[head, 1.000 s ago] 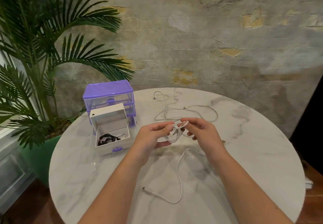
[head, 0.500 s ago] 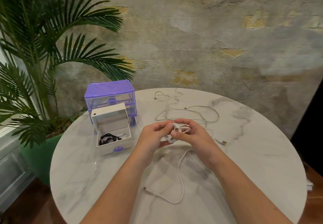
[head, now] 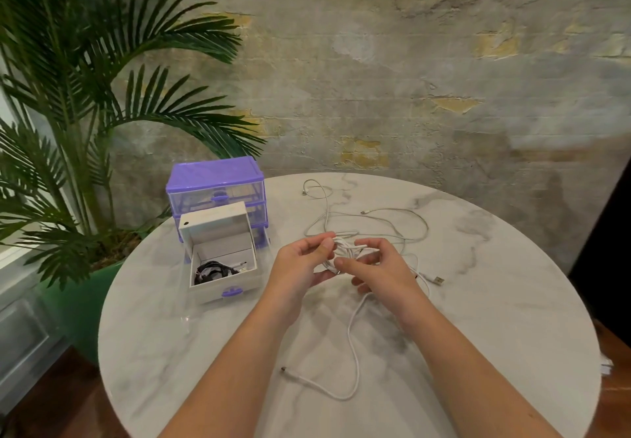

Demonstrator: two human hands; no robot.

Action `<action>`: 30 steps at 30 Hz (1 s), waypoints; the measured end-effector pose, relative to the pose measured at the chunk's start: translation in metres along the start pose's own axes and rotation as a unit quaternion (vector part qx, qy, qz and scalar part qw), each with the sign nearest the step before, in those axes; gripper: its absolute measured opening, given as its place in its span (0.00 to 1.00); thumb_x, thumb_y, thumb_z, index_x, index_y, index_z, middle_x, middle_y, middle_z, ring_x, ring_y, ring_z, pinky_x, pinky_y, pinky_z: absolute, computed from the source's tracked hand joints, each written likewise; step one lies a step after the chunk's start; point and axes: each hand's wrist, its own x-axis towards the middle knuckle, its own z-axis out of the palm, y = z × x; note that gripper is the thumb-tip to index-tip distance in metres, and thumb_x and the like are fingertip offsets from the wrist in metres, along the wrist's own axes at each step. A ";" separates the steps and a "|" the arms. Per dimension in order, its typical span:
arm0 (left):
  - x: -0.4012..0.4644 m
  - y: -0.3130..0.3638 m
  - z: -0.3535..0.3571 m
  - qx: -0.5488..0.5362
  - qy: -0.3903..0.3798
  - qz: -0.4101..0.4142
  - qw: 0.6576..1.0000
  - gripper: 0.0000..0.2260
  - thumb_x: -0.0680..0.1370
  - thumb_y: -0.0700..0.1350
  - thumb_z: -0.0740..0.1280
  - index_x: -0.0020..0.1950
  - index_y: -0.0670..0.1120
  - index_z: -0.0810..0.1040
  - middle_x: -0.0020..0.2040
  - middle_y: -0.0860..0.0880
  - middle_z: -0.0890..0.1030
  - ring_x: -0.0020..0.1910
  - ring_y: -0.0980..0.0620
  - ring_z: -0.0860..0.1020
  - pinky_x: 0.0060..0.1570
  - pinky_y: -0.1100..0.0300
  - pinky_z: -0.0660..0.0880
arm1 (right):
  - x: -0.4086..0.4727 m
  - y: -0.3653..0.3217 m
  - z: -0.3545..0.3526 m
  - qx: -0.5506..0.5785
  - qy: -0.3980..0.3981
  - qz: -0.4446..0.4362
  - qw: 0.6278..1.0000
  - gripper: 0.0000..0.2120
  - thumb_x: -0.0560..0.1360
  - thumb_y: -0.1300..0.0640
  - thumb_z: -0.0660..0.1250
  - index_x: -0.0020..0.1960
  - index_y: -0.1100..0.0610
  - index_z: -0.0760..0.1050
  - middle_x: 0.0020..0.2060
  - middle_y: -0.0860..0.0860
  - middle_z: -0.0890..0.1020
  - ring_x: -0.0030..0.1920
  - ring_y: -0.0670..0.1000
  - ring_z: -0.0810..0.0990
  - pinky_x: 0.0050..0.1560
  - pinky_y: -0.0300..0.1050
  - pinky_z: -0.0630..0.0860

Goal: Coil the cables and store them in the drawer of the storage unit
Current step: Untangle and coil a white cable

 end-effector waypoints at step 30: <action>0.006 0.007 -0.004 -0.162 0.028 -0.063 0.984 0.08 0.81 0.38 0.62 0.59 0.44 0.76 0.36 0.49 0.79 0.41 0.52 0.78 0.55 0.50 0.78 | 0.000 0.004 -0.010 -0.357 0.057 -0.109 0.926 0.07 0.73 0.52 0.65 0.45 0.39 0.78 0.33 0.43 0.79 0.40 0.42 0.77 0.51 0.41 0.57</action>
